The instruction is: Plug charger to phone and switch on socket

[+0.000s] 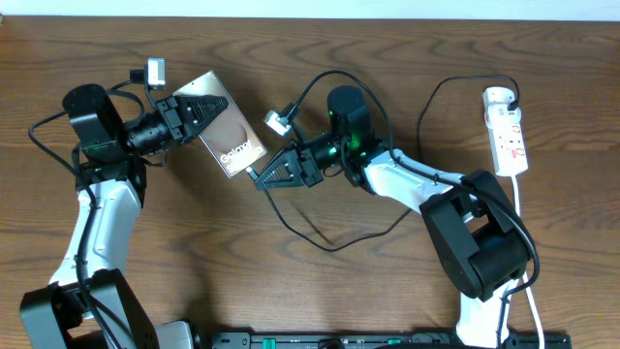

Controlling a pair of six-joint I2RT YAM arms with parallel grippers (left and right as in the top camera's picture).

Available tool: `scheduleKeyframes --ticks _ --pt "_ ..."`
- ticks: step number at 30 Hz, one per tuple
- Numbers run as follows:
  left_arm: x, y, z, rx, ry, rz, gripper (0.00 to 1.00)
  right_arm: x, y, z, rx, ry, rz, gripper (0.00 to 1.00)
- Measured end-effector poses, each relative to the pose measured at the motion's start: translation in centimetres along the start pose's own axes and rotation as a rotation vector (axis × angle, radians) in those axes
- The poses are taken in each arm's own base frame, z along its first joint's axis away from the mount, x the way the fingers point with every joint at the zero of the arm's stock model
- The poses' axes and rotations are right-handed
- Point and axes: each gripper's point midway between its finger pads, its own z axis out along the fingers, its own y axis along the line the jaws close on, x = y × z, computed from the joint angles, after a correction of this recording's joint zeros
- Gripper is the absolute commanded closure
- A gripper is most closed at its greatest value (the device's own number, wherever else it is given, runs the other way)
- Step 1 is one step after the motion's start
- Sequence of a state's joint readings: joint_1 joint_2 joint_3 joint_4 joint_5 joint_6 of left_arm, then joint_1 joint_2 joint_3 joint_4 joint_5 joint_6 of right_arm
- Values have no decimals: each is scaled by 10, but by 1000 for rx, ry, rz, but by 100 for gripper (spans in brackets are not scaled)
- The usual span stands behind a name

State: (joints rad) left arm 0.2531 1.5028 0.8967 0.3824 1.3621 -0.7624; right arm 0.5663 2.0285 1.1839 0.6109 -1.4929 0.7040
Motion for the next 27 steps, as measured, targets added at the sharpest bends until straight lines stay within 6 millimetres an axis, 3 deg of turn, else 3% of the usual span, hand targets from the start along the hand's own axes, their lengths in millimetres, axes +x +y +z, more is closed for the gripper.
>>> scheduleKeyframes --ticks 27 --pt "-7 -3 0 0 -22 8 93 -5 -4 -7 23 -25 9 99"
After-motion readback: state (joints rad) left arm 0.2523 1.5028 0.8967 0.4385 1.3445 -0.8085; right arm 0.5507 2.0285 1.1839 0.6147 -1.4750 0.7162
